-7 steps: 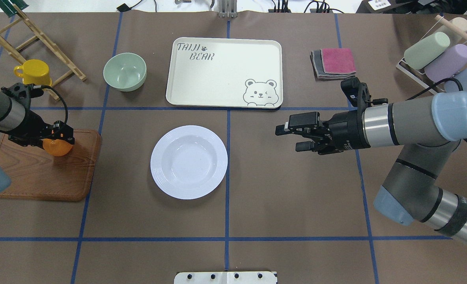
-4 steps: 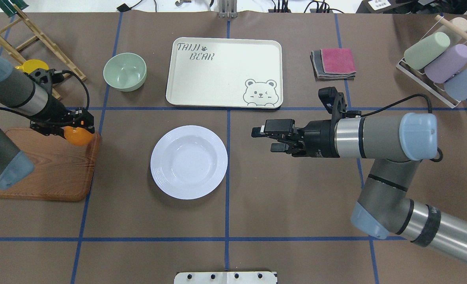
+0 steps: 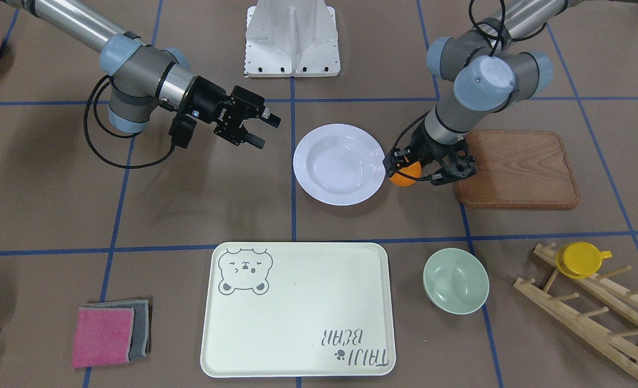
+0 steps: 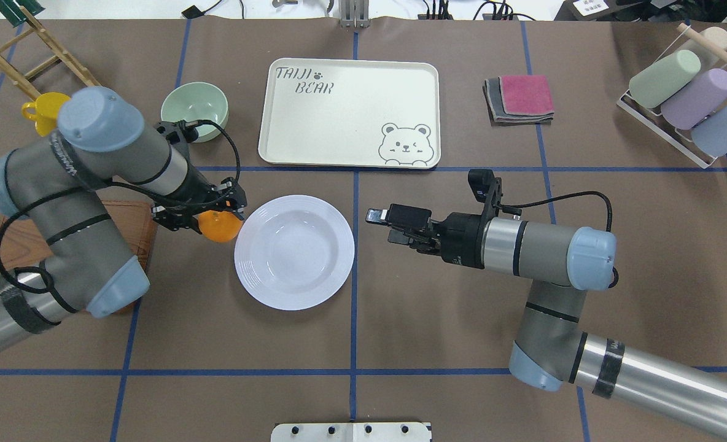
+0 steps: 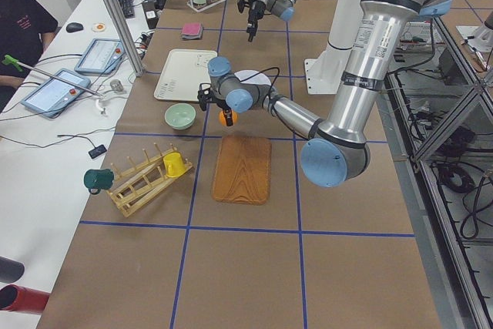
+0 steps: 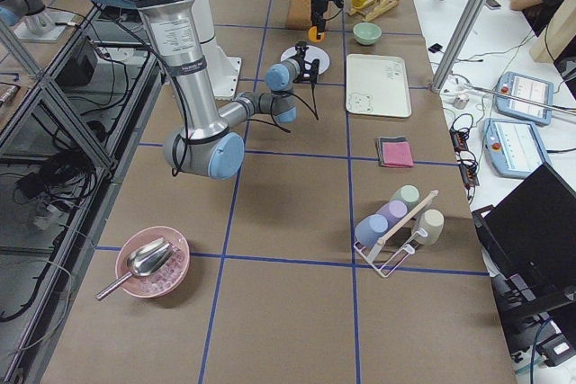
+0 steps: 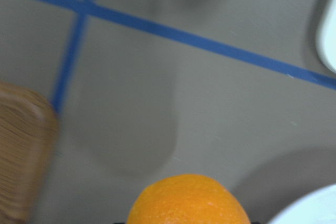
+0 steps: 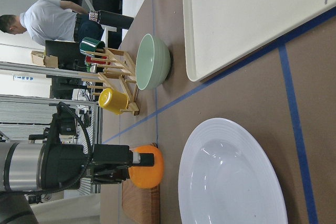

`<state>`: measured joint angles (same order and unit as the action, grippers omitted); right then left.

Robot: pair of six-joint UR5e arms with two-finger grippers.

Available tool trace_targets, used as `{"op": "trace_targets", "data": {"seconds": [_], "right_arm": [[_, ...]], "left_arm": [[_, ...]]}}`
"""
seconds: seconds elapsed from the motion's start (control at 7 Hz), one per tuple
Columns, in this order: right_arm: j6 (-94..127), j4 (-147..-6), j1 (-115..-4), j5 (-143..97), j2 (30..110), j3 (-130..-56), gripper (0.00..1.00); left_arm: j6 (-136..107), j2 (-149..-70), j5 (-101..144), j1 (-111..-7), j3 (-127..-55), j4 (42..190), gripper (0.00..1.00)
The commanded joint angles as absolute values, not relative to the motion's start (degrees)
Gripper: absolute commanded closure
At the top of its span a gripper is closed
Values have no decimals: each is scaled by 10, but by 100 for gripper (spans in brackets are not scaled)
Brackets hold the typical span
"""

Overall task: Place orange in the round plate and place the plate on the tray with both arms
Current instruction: 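Carry the orange over the white plate with the left gripper while the right approaches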

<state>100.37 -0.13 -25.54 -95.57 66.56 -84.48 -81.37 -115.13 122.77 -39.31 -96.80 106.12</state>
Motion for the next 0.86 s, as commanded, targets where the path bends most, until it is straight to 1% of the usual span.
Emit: {"op": "trace_targets", "data": {"seconds": [0.0, 0.14, 0.29, 0.43, 0.57, 0.71], "right_arm": [[1004, -1, -239, -937, 640, -808, 0], [1001, -10, -236, -937, 637, -802, 0], [987, -29, -229, -937, 636, -802, 0], [985, -33, -226, -935, 634, -802, 0], [984, -38, -221, -934, 634, -799, 0], [982, -38, -213, -925, 633, -795, 0]], "left_arm": [[-876, -1192, 1182, -332, -962, 1061, 27], [-880, -1195, 1178, -316, -962, 1061, 26], [-885, -1196, 1173, -313, -962, 1062, 22], [-885, -1199, 1161, -313, -959, 1063, 7], [-885, -1200, 1154, -313, -960, 1063, 2], [-884, -1200, 1154, -313, -963, 1063, 2]]}}
